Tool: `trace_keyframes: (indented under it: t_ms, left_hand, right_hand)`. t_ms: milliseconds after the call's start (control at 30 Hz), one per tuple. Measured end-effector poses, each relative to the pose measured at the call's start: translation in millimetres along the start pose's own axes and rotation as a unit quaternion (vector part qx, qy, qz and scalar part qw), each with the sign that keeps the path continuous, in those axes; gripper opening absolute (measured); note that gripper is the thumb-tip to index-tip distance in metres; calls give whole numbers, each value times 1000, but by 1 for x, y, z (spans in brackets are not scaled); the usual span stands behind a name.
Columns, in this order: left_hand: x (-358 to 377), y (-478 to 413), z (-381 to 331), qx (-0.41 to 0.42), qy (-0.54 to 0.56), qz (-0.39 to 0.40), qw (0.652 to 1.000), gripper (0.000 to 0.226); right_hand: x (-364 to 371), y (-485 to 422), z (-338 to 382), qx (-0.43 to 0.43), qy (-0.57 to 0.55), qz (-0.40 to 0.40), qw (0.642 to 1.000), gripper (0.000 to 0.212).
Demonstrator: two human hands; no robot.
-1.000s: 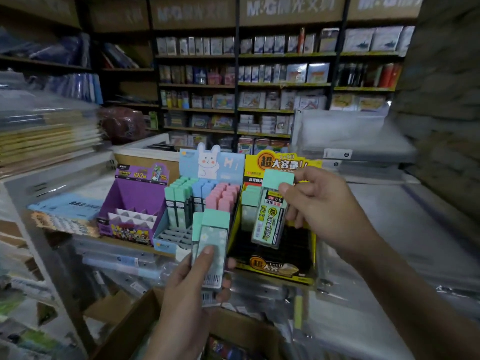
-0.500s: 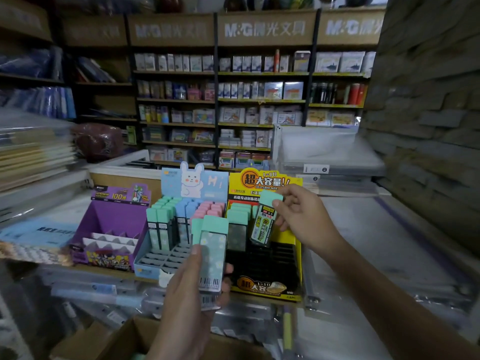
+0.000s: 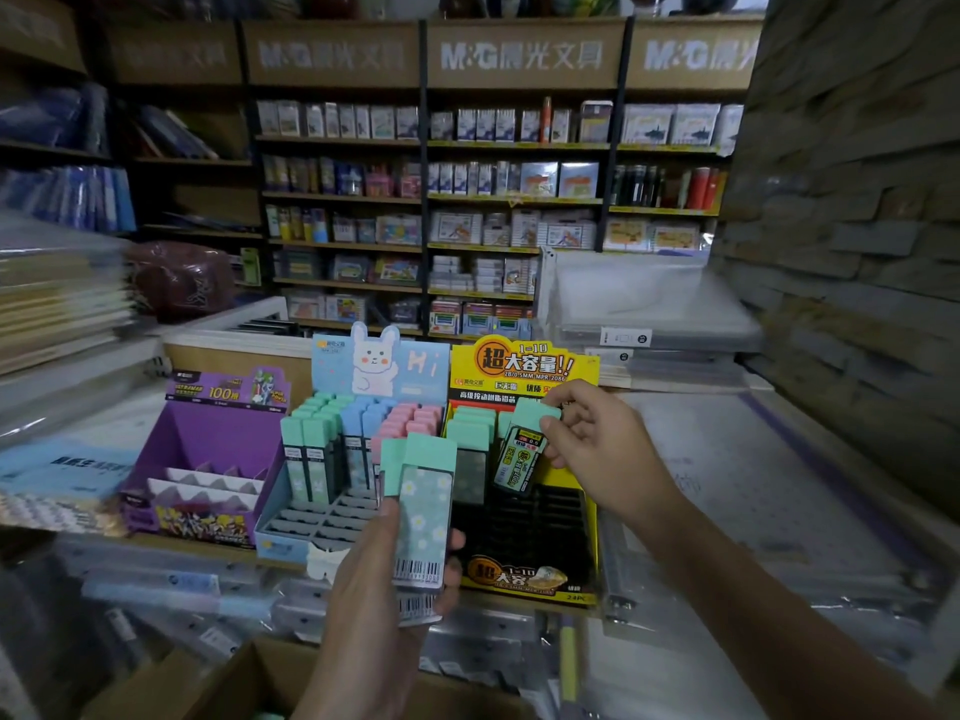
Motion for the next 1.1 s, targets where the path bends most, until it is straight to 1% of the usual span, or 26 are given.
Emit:
trace_keyframes:
  t_ms: [200,333,600,733,867,1000,1100]
  left_hand:
    - [-2,-3,1,2,-10,0,1000,54]
    - [-5,-4,2,-2,-17,-5,1000,54]
    - [-5,-9,7,-24,-12,-13,1000,56]
    - [-3,-14,8,-30,-16,-3,999,59]
    - [1,-15,8,-28,-12,3,1000,57]
    - [5,-13,10,-22,-12,9,1000,53]
    - [9,-13,10,-19,-6,9,1000,51]
  right_hand:
    - [3,1,1,-13,29,22,999,21]
    - [5,0,5,-26,44,35,998,24]
    - [10,2,6,-30,83,84,993,17]
    - [9,0,5,-40,151,63,986,25]
    - [8,-1,5,-43,160,52,985,27]
    - [5,0,6,-44,126,20,991,23]
    - [1,1,9,-23,-2,-4,1000,18]
Point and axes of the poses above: each hand's wrist, its own y-axis away from the middle knuckle, its own x-axis out of the palm, z = x × y, the point moved 4 cm from there along -y, towards the middle knuckle, and after that the axes turned 14 degrees about -x, right-handed, at the moved point
